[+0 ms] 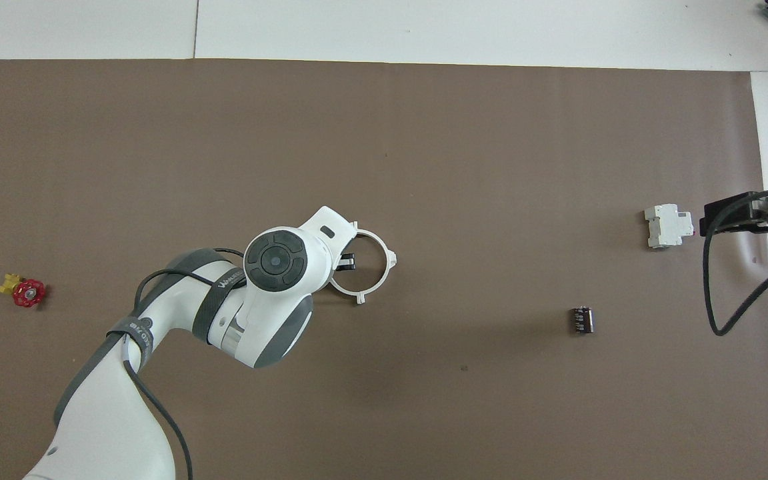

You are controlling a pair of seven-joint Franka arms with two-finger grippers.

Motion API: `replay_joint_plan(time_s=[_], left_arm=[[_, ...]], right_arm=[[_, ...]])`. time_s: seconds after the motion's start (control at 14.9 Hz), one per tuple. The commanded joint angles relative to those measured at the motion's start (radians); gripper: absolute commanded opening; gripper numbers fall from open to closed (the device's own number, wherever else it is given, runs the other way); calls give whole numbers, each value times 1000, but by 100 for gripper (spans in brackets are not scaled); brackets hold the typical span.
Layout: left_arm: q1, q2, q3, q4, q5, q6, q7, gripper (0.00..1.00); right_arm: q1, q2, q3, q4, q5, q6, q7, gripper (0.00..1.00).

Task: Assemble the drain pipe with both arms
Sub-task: 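Press the held half-ring against the centered half-ring to close the ring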

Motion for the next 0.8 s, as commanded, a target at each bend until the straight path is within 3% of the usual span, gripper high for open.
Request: replay_joint_plan(time_s=[0.0,0.07,0.13,0.2,0.27,0.47,0.74], left_arm=[[-18,9,16,-10,-9,31,-12,0],[-17,9,16,-10,-9,28,-11,0],[-14,9,17,-10,-9,28,-9,29],[-14,9,17,-10,-9,20,-3,93],[-14,9,17,-11,-9,17,-3,100],[-5,-11,25,-1,-9,-49,-3,100],[93,-181,34,12,-9,-260,24,100]], right_arm=[[-8,4,1,1,18,5,-22,100],[-8,4,1,0,18,4,-20,100],[-10,4,1,1,18,5,-20,100],[-10,4,1,1,18,5,-20,100],[-10,4,1,1,18,4,-20,100],[-8,4,1,1,18,5,-20,100],[-10,4,1,0,18,5,-20,100]])
